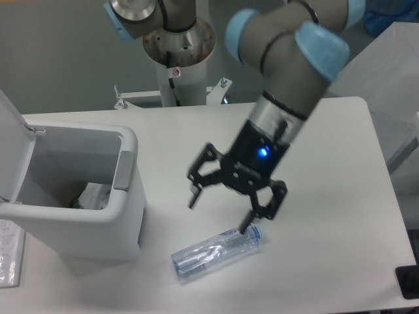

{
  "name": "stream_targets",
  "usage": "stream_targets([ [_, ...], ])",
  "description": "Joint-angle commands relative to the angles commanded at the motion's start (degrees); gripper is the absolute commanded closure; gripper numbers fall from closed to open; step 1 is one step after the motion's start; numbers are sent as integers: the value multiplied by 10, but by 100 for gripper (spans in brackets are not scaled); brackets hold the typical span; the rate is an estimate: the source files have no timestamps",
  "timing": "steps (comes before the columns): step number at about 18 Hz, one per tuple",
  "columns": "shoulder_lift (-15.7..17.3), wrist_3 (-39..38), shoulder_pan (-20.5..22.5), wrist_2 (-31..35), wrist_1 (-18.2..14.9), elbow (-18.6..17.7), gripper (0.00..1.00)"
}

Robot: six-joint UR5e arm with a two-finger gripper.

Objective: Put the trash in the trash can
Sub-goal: 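Move the open gripper over the clear water bottle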

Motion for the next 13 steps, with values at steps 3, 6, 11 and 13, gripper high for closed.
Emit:
stream_targets([
  [3, -13, 0, -4, 19, 6, -2, 0],
  [6, -15, 0, -4, 19, 9, -3, 0],
  [11, -23, 0, -9, 24, 13, -3, 0],
  [13, -23, 0, -10, 29, 13, -3, 0],
])
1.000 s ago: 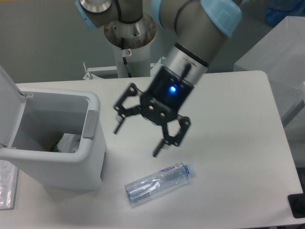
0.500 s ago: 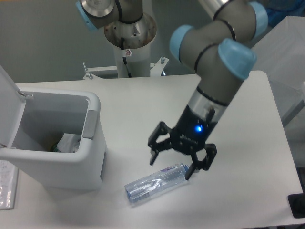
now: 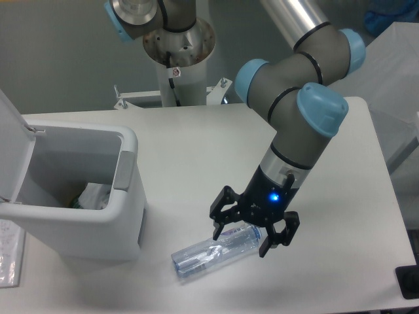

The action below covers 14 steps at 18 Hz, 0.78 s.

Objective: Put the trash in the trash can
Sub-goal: 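Move the open gripper over the clear water bottle, then lower the gripper and close it around the bottle's cap end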

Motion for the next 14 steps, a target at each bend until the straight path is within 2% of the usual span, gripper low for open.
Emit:
stream_targets([
  [5, -5, 9, 0, 16, 0, 9, 0],
  [7, -7, 49, -8, 83, -1, 6, 0],
  [10, -27, 94, -50, 182, -4, 10, 0],
  [14, -46, 146, -83, 197, 3, 11, 0],
])
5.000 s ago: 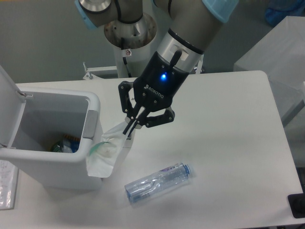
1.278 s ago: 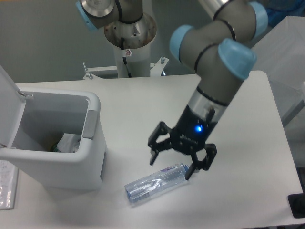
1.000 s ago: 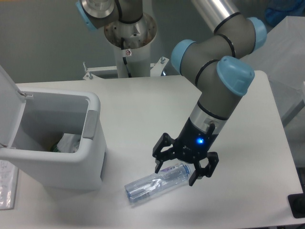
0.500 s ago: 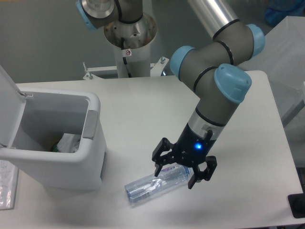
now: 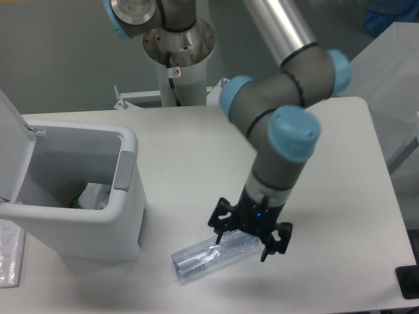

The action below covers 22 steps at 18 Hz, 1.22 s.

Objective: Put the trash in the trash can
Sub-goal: 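Lower the gripper and close it around the bottle's cap end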

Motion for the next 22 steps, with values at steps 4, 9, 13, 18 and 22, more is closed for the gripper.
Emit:
stream_targets([
  [4, -16, 46, -17, 3, 8, -11, 0],
  [9, -36, 63, -54, 58, 8, -10, 0],
  [13, -55, 66, -84, 143, 7, -11, 0],
  [18, -83, 63, -102, 164, 5, -11, 0],
  [22, -100, 62, -106, 165, 6, -4, 1],
])
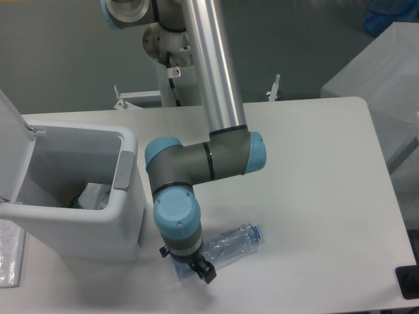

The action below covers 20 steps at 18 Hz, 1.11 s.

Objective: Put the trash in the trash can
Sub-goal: 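Lower the gripper and close it around the bottle's cap end, then lift the water bottle and carry it over the bin opening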

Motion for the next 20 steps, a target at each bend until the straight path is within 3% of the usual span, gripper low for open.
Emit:
stream_targets([
  [2, -2, -1, 0, 0, 0, -1, 6],
  [7, -3, 1, 0, -1, -2, -1, 33],
  [10, -1, 0, 0, -1, -2, -1, 40],
  [15, 5, 2, 1, -5, -2, 0, 42],
  [20, 32, 5, 14, -9, -1, 6, 42],
])
